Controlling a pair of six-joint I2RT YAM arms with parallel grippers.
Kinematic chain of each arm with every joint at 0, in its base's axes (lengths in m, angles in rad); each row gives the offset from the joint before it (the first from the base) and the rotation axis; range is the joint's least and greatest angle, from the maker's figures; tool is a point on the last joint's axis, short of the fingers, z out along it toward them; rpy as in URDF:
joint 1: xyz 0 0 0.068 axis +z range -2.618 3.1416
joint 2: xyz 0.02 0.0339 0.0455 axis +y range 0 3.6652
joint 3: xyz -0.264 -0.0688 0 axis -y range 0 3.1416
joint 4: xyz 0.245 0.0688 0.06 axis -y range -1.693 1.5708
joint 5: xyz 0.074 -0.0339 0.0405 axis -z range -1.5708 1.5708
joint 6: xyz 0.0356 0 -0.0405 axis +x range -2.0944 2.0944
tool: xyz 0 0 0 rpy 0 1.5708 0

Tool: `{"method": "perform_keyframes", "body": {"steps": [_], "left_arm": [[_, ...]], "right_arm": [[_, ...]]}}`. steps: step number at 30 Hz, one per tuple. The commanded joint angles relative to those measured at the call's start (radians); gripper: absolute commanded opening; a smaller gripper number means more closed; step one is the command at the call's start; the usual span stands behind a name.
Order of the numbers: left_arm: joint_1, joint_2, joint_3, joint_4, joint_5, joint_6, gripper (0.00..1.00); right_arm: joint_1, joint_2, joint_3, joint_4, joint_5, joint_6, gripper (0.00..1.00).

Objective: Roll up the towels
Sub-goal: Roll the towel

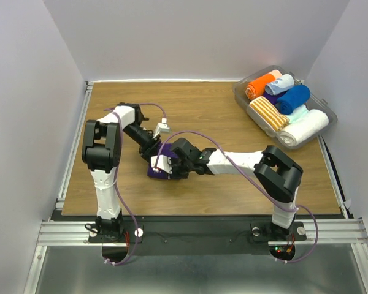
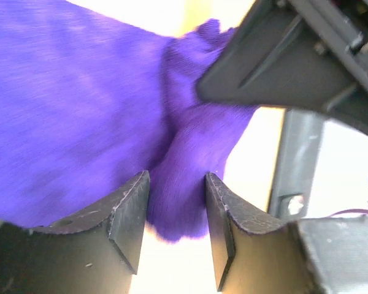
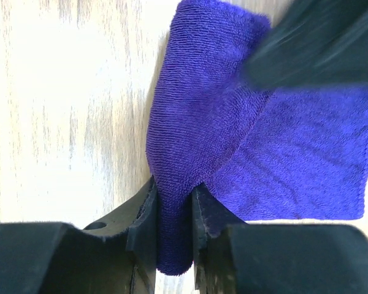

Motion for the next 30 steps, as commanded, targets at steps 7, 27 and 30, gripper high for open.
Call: {"method": "perform_keyframes", "body": {"steps": [7, 27, 30], "left_arm": [[0.149, -0.129, 0.069, 0.122, -0.067, 0.041, 0.52], [0.247, -0.896, -0.604, 0.746, -0.18, -0.091, 0.99], [0.246, -1.107, -0.754, 0.742, -0.209, 0.018, 0.99]], "right_arm": [[-0.028, -0.042, -0.078, -0.392, -0.048, 0.097, 0.0], [-0.169, 0.225, 0.195, -0.707, -0.479, 0.177, 0.0], [-0.213, 0.285, 0.23, -0.742, -0.572, 0.151, 0.0]]}}
